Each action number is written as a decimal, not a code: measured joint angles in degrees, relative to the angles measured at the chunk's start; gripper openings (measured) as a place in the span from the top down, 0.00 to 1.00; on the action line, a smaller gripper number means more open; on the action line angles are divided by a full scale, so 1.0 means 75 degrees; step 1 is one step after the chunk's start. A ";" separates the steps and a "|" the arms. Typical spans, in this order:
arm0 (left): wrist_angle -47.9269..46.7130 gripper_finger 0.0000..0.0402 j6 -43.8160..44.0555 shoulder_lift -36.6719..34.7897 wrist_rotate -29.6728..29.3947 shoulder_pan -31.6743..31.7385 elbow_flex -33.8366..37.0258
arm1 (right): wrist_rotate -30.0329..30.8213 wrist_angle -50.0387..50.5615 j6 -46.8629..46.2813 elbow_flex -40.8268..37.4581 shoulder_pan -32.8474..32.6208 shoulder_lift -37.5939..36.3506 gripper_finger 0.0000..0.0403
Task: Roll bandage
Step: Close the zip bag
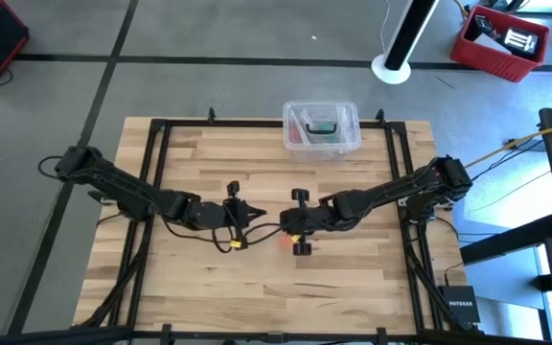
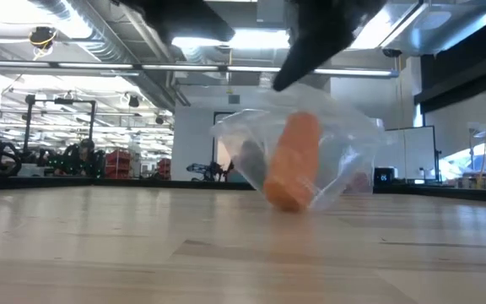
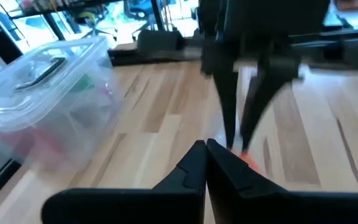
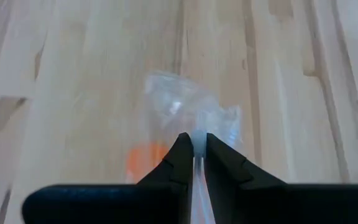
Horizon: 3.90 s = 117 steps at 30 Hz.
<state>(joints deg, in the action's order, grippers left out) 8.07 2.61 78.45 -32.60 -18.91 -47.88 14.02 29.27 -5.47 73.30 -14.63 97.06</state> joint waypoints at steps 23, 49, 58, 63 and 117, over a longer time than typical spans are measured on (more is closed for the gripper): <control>0.0039 0.77 0.1261 0.0488 0.0534 -0.0086 0.0213 | 0.0382 -0.0966 0.0349 0.0020 0.0003 -0.0234 0.92; 0.0921 0.93 0.0187 0.0514 0.1328 0.0287 0.0216 | 0.0383 -0.1557 0.0799 0.0017 -0.0003 -0.0193 0.92; 0.0917 0.99 -0.0203 0.0490 0.1358 0.0427 0.0216 | 0.0462 -0.1534 0.0787 0.0015 0.0006 -0.0189 0.92; 0.0937 1.00 -0.0568 0.0387 0.1358 0.0427 0.0216 | 0.0445 -0.1438 0.0768 0.0034 0.0006 -0.0202 0.92; -0.0550 0.77 0.0146 0.1111 0.1824 0.0762 0.0201 | 0.1465 -0.0375 -0.1688 -0.1820 0.0006 -0.0755 0.75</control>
<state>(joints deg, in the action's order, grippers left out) 3.95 3.70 86.78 -18.92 -13.19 -46.37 25.01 26.45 -18.13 59.64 -14.59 91.40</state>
